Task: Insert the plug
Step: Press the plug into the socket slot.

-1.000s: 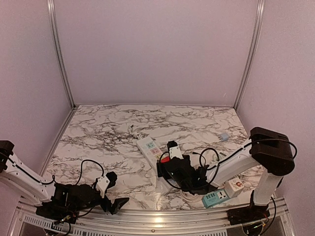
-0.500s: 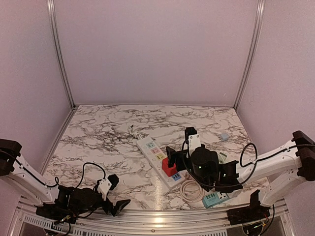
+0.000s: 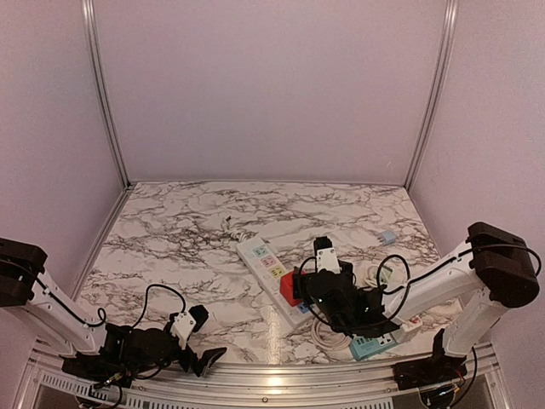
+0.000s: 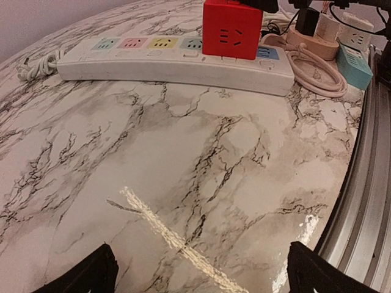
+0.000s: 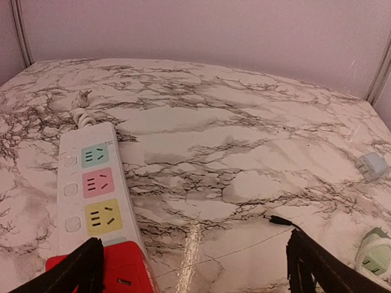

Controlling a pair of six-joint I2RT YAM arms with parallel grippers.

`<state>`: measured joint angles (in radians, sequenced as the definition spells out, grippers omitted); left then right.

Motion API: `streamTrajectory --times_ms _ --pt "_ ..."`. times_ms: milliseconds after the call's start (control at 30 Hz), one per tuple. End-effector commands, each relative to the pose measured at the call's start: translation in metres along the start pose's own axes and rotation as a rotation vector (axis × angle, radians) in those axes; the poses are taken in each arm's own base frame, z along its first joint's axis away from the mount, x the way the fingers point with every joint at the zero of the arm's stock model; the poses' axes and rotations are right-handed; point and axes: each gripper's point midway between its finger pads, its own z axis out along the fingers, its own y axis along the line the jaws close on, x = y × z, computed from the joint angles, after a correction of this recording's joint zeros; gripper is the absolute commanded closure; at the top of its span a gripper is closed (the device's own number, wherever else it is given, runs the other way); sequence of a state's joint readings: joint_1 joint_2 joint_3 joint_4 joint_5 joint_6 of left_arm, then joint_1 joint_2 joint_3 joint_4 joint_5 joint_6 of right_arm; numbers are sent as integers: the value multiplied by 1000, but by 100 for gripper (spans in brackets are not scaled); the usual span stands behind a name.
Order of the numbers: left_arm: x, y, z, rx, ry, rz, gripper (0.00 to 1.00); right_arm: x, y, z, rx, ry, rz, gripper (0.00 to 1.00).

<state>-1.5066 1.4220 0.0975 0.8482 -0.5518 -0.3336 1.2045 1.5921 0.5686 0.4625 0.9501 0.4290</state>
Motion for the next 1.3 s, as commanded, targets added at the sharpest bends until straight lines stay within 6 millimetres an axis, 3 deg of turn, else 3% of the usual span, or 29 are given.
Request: streamTrajectory --times_ms 0,100,200,400,500,567,733,933,1067,1267 --pt "-12 1 -4 -9 -49 -20 1 37 2 14 50 103 -107 1" --pt "-13 4 -7 -12 -57 -24 1 38 2 13 36 105 -87 2" --pt "-14 6 -10 -13 -66 -30 1 28 1 8 20 86 -62 2" --pt "-12 7 -9 -18 -63 -31 1 -24 4 -22 -12 -11 -19 2" --pt "-11 4 -7 -10 -59 -30 1 -45 -10 -35 -1 -39 28 2" --pt "-10 4 -6 -9 -54 -26 1 -52 -30 -42 38 -52 68 1" --pt "-9 2 -6 2 -54 -25 1 -32 -91 -44 145 -32 160 2" --pt "-10 3 -8 5 -65 -30 1 -25 -139 -51 209 -65 268 2" --pt "-10 1 -6 7 -60 -31 1 -25 -155 -50 242 -71 310 1" --pt "-9 -1 -3 5 -54 -31 1 -18 -148 -37 236 -33 295 2"
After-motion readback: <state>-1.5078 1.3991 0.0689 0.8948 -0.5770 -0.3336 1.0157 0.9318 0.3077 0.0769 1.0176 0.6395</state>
